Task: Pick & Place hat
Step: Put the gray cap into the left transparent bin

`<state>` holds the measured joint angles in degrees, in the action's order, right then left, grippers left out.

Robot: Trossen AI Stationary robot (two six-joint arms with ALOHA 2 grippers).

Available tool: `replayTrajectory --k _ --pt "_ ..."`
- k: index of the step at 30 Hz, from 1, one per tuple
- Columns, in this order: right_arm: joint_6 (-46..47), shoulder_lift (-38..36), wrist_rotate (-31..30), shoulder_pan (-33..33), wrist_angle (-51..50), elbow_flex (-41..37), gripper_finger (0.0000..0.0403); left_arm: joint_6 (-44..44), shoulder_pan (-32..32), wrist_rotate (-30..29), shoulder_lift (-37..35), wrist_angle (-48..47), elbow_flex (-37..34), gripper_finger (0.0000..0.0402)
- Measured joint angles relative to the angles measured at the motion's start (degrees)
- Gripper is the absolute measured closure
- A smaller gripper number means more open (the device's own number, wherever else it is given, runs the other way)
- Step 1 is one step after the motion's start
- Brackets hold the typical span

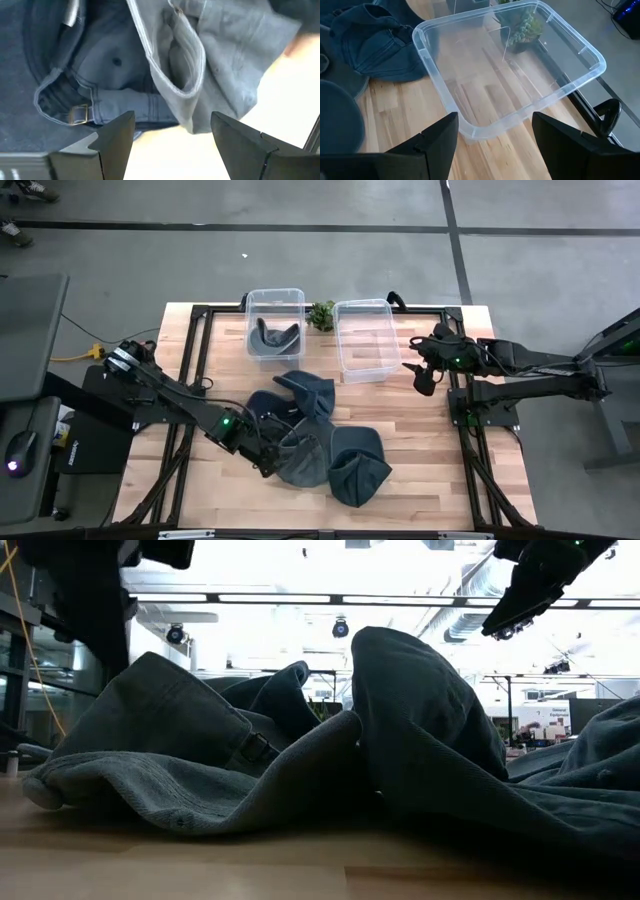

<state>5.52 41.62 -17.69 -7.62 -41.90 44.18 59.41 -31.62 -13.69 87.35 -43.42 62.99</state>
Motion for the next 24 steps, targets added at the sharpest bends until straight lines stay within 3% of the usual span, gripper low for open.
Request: replayTrajectory --k 13,24 --pt "0.0 0.0 -0.1 0.0 -0.4 0.0 0.0153 -2.1 0.1 0.5 0.0 8.8 -6.1 0.0142" --pt "0.0 0.0 0.1 0.0 -0.4 0.0 0.0153 -2.8 0.1 -5.4 0.0 12.5 -7.3 0.0142"
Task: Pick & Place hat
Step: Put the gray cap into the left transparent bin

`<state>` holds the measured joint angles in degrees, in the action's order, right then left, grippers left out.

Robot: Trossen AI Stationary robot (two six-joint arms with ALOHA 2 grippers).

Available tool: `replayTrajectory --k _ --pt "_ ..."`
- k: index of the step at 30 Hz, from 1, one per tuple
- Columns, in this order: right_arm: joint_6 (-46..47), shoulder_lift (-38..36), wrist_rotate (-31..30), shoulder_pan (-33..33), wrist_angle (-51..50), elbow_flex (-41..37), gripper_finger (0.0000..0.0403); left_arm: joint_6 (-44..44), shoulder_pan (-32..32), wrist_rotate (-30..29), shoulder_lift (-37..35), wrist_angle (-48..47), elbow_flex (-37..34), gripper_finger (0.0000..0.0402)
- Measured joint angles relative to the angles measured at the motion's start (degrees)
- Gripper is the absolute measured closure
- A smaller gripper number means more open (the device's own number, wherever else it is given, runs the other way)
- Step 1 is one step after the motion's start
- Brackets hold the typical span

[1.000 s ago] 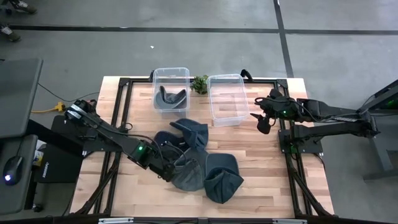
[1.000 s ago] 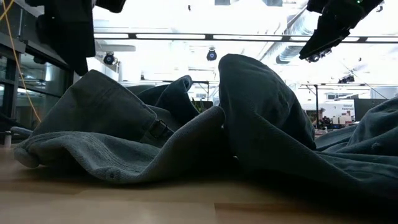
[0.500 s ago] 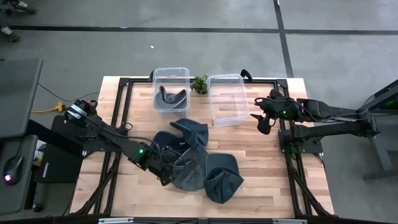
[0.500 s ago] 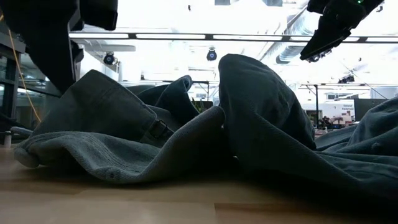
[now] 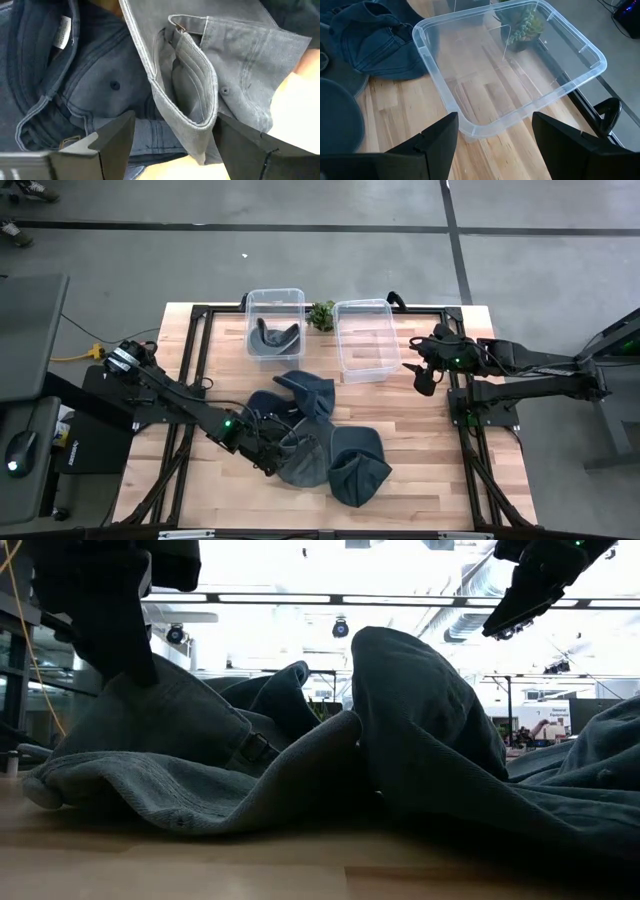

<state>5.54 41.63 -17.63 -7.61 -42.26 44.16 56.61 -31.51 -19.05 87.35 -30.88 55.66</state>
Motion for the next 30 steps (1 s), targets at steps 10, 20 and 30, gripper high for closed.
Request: replayTrajectory --k 10,20,30 --pt "0.2 0.0 0.0 0.0 0.0 0.0 0.0153 -2.9 0.0 -1.1 0.0 2.8 0.0 0.0143" --pt "0.1 0.0 0.0 0.0 0.0 0.0 0.0153 -2.8 0.0 -0.1 0.0 2.4 0.0 0.0275" --pt "0.1 0.0 0.0 0.0 0.0 0.0 0.0153 -3.9 0.0 1.8 0.0 2.4 0.0 0.0389"
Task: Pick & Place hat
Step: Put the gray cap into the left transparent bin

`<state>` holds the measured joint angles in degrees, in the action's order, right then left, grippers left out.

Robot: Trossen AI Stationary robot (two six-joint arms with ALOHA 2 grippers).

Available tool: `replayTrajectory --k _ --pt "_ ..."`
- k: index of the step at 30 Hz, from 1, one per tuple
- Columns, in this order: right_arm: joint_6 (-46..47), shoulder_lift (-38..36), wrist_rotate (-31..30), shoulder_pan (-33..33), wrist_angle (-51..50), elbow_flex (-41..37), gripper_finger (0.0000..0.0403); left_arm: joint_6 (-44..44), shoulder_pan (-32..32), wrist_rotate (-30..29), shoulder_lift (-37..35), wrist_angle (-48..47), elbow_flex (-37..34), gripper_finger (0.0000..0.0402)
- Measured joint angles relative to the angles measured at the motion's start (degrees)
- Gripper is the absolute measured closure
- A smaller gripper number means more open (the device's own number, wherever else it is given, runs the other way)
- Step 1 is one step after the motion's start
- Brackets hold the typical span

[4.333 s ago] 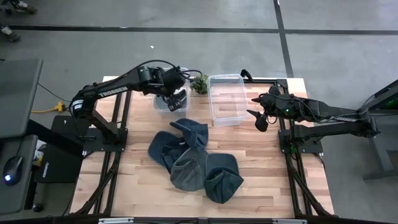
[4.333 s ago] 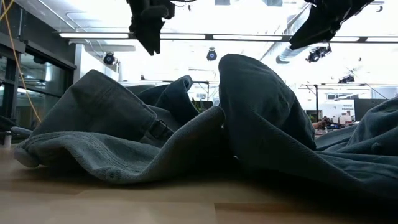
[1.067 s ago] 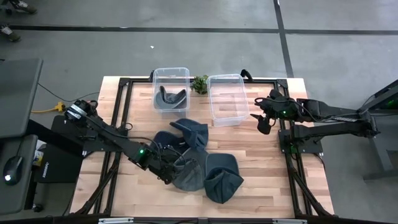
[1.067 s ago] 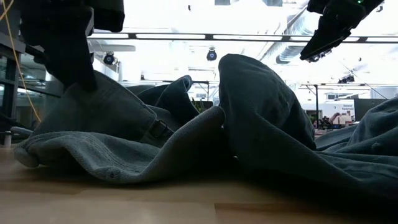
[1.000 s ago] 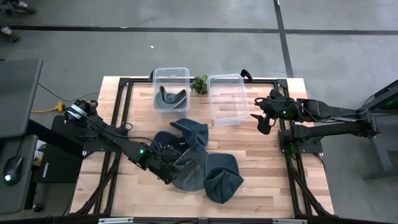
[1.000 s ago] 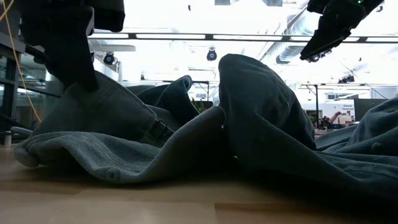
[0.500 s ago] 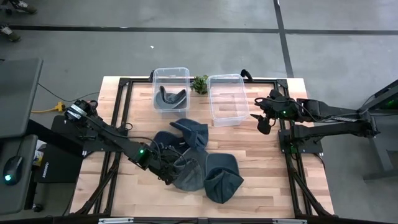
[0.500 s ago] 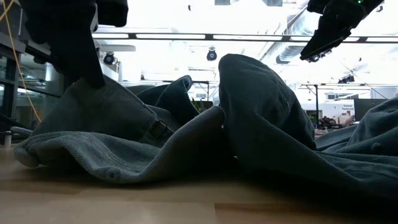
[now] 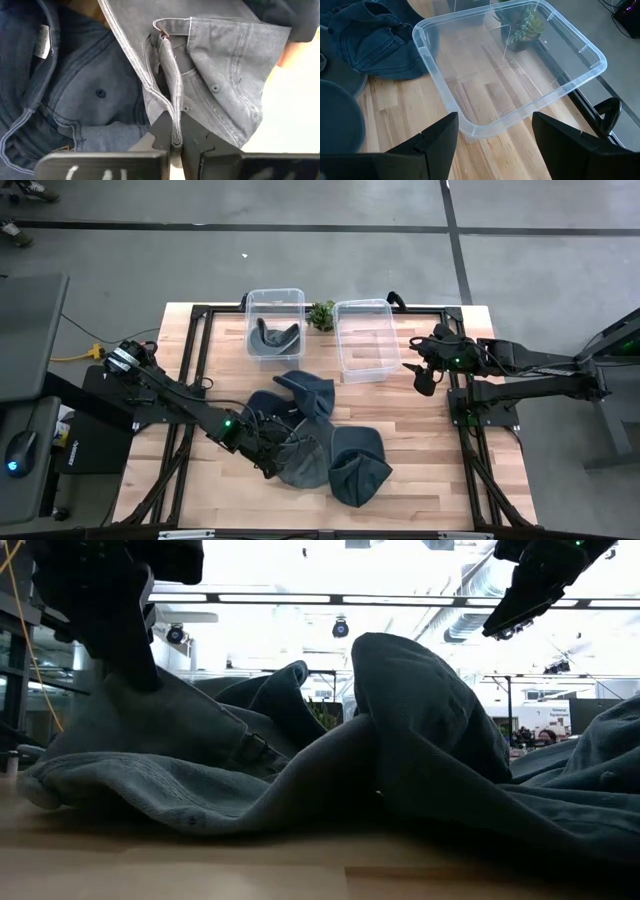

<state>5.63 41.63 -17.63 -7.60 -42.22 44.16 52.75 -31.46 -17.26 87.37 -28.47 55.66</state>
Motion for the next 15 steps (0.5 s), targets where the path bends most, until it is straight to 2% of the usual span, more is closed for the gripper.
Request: replayTrajectory --k 10,15 --pt "0.3 0.0 0.0 0.0 0.0 0.0 0.0153 0.0 -0.1 1.2 0.0 -0.7 2.3 0.0397" --pt "0.3 0.0 0.0 0.0 0.0 0.0 0.0153 0.0 -0.2 1.7 0.0 -7.1 7.6 0.0398"
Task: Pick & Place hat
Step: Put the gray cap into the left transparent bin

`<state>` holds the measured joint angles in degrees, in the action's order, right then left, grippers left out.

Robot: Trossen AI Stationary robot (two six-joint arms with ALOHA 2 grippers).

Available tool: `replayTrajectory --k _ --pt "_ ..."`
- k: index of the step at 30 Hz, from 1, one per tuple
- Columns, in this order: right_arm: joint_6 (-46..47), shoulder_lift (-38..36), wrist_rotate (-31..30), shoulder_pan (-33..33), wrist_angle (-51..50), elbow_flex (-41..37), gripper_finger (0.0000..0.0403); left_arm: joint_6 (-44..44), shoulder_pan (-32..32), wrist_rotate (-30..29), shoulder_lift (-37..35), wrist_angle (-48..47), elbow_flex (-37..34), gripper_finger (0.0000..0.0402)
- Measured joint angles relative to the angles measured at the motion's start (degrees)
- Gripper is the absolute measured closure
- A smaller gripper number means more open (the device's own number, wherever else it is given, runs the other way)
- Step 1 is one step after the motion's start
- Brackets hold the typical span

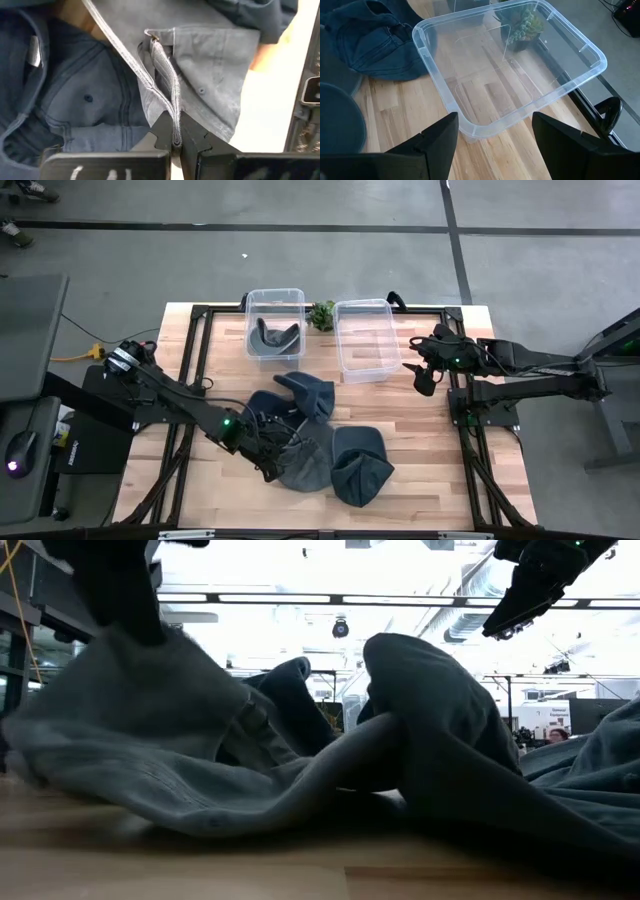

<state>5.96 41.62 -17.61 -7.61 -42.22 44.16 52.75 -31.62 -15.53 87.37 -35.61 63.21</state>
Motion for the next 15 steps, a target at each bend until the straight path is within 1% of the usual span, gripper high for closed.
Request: replayTrajectory --k 8,15 --pt "0.0 0.0 0.0 0.0 0.0 0.0 0.0153 -1.3 0.0 -0.7 0.0 -10.0 9.3 0.0398" --pt "0.0 0.0 0.2 0.0 0.0 0.0 0.0153 -3.5 0.0 -1.4 0.0 -15.4 16.0 0.0398"
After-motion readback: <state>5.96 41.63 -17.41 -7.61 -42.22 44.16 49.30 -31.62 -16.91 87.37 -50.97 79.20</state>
